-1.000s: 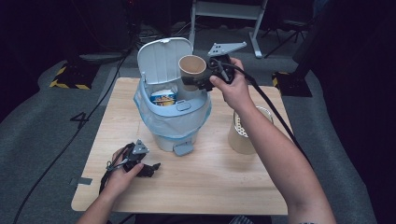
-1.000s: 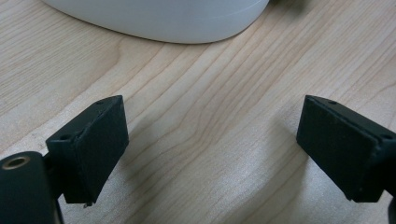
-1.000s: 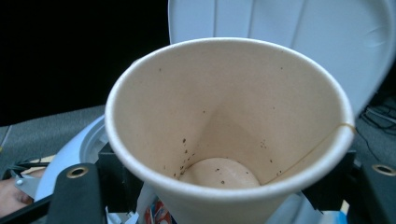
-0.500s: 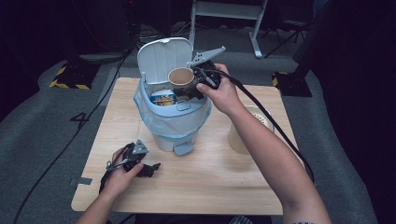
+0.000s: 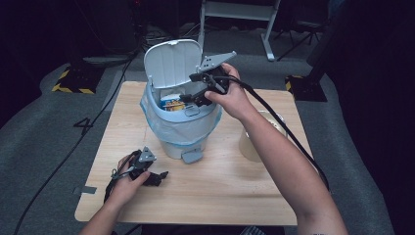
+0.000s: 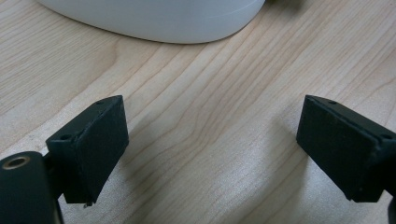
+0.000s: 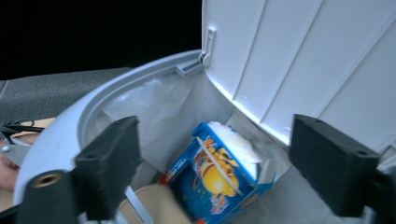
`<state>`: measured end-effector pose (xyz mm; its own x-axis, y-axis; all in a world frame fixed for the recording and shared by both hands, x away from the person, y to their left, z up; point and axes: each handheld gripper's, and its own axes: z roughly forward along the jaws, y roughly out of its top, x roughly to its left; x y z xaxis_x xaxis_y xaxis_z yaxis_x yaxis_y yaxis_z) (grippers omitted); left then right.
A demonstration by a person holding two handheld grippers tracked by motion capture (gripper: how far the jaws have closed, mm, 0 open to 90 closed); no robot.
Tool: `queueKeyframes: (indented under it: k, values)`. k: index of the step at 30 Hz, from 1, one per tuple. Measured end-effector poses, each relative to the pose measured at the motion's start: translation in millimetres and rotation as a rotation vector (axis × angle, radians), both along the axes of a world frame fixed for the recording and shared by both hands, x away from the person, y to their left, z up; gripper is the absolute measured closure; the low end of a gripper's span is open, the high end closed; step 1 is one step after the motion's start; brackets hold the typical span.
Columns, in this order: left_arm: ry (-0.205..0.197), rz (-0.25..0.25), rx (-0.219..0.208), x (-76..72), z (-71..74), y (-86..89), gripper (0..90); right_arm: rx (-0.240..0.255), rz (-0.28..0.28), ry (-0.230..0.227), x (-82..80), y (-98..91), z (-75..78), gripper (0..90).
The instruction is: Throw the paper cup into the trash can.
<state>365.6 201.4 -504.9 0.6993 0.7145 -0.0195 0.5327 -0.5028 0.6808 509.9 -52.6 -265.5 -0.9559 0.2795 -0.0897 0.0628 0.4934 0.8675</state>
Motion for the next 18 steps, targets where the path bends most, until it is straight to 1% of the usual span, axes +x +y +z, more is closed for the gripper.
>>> queueKeyframes:
  k: [1, 3, 5, 7, 8, 12, 13, 14, 16, 18]
  values:
    - [0.001, -0.001, -0.001, 0.0, -0.1, 0.0, 9.4, 0.000, 0.000, -0.010, -1.1, -1.3, 1.7, 16.2]
    - [0.000, 0.001, -0.001, 0.0, 0.0, 0.0, 9.4, 0.003, -0.016, -0.032, -4.2, -5.6, 6.2, 17.0]
    - [0.000, -0.001, 0.002, 0.1, 0.1, 0.1, 9.4, 0.018, -0.017, -0.037, -7.6, -11.3, 12.0, 19.0]
    - [0.000, -0.001, 0.001, 0.0, 0.1, 0.1, 9.4, 0.039, -0.030, -0.036, -11.7, -18.7, 18.1, 19.8]
    - [0.000, -0.001, 0.002, 0.1, 0.1, 0.1, 9.4, 0.051, -0.046, -0.034, -13.7, -22.9, 20.6, 19.8]
    - [0.002, -0.006, 0.002, -0.3, 0.1, 1.8, 9.4, 0.062, -0.110, -0.029, -20.8, -41.0, 25.6, 20.9]
    - [-0.004, -0.005, 0.005, -0.4, 0.2, 2.7, 9.4, 0.061, -0.125, -0.032, -22.4, -45.3, 25.6, 21.7]
    - [-0.001, -0.006, 0.000, -0.4, 0.0, 3.4, 9.4, 0.060, -0.145, -0.036, -24.2, -49.7, 25.6, 21.9]
    - [-0.003, -0.005, 0.006, -0.8, 0.3, 5.4, 9.4, 0.060, -0.182, -0.051, -27.8, -58.2, 25.6, 21.3]
    - [-0.001, -0.005, 0.004, -1.2, 0.3, 7.3, 9.3, 0.061, -0.195, -0.048, -30.4, -67.1, 26.5, 21.4]
